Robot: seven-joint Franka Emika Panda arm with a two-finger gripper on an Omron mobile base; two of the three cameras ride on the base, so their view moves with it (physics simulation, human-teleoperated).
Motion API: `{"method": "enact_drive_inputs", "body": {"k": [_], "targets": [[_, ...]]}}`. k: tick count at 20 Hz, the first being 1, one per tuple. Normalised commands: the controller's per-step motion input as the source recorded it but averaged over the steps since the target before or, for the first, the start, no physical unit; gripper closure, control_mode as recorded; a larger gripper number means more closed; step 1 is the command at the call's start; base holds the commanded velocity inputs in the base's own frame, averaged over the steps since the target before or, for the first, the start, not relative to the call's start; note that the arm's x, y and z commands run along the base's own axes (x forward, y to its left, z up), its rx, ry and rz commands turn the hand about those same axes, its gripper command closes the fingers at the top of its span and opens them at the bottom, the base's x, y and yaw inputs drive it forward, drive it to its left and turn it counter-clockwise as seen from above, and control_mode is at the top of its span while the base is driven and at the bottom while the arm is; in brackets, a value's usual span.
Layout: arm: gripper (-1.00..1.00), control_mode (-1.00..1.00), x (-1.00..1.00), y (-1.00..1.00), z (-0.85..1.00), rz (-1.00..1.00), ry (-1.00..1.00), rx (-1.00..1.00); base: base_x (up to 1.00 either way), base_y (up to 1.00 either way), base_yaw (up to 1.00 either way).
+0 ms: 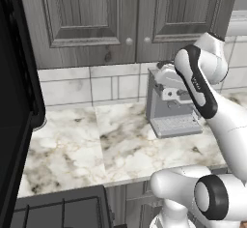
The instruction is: Move the mustard and condiment bottle from the cabinet to the dining counter.
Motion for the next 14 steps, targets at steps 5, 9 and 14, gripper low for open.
{"method": "enact_drive_inputs", "body": {"k": [5, 9, 14], "targets": [[-1.00, -1.00, 0.00, 0.15, 0.45, -0.11, -0.15, 0.03, 0.00, 0.00, 0.00], [-1.00, -1.00, 0.00, 0.13, 0.54, -0.13, -0.23, 0.00, 0.00, 0.00, 0.00], [-1.00, -1.00, 0.00, 0.05, 0.63, -0.12, -0.31, 0.10, 0.00, 0.00, 0.00]]}}
